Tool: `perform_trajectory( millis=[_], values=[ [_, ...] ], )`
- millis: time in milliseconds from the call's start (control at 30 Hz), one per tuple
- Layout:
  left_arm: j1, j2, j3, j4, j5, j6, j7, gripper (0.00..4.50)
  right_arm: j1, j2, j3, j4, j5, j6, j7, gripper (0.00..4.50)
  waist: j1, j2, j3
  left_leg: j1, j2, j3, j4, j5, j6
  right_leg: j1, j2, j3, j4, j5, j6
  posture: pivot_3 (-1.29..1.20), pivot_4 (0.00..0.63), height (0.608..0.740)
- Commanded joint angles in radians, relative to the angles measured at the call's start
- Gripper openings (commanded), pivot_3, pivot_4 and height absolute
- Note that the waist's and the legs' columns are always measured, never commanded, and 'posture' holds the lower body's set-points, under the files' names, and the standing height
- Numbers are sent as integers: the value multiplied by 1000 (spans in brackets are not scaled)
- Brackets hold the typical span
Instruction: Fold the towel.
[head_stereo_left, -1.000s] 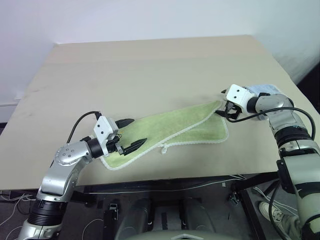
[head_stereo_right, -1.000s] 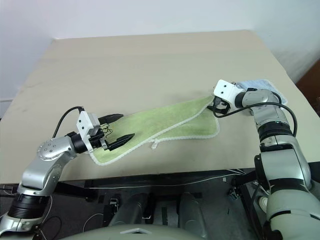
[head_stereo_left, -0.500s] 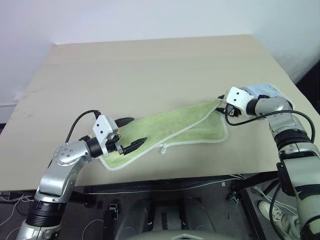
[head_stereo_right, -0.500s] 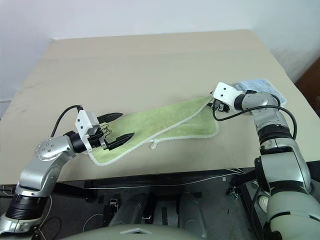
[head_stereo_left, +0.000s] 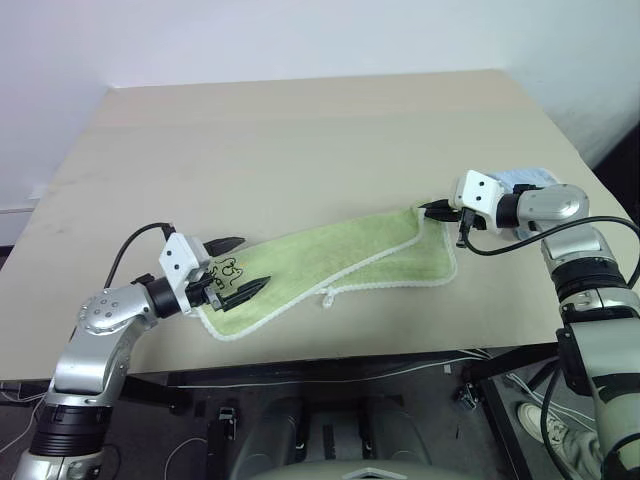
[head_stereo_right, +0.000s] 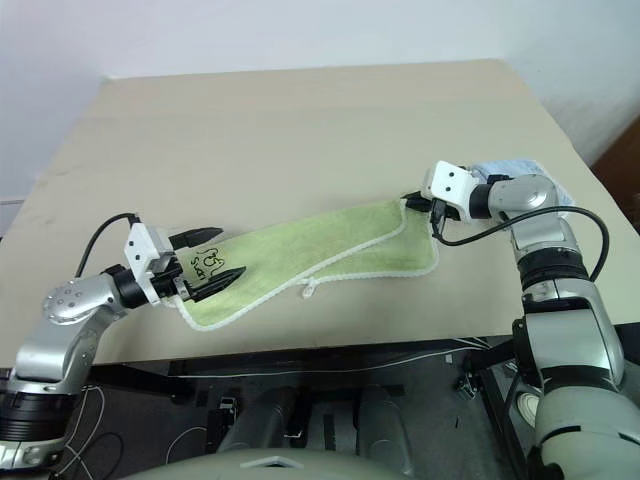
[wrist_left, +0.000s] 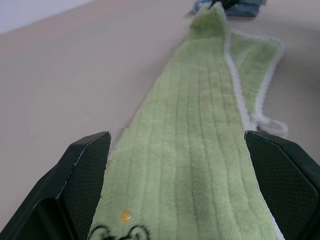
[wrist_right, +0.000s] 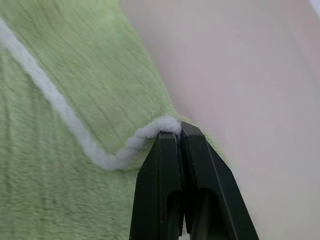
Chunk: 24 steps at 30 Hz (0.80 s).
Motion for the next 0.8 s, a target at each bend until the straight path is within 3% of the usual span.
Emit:
perform_trajectory(
  millis=[33, 167, 267, 467, 700, 800],
  values=[
    [6, 24, 49, -50, -25, 7, 8, 4500, -117, 28, -91, -64, 91, 125, -54, 14, -4, 1, 1, 0, 0, 0, 0, 0, 0, 0, 0, 0, 0, 0, 0, 0, 150, 740],
    [-4, 61, 107, -114, -73, 55, 18, 4500, -163, 92, -114, -193, 157, 303, -61, 14, -4, 1, 0, 0, 1, 0, -2, 0, 0, -2, 1, 1, 0, 0, 0, 0, 150, 740],
    [45, 103, 168, -160, -124, 82, -23, 4500, -166, 125, -66, -250, 79, 304, -149, 14, -2, 1, 1, 0, 1, 0, -3, 0, 0, -4, 1, 0, 0, 0, 0, 0, 150, 740],
    [133, 150, 223, -238, -236, 156, -82, 4500, -299, 207, -52, -171, 4, 299, -354, 14, -1, 2, 1, -1, 0, 0, -3, 0, 0, -6, 0, 0, 0, 0, 0, 0, 150, 740],
    [241, 112, 158, -292, -213, 148, -81, 4500, -413, 253, -51, -55, -32, 270, -476, 14, -2, 2, 1, 0, 0, 0, -6, 1, -2, -6, 0, 0, -1, 0, 0, 0, 150, 740],
    [261, 89, 81, -278, -111, 114, -35, 4500, -450, 255, -65, 10, -36, 247, -521, 14, -1, 2, 1, 0, -1, 0, -6, 1, -2, -6, 0, 0, -1, 0, -1, 0, 150, 740]
  ],
)
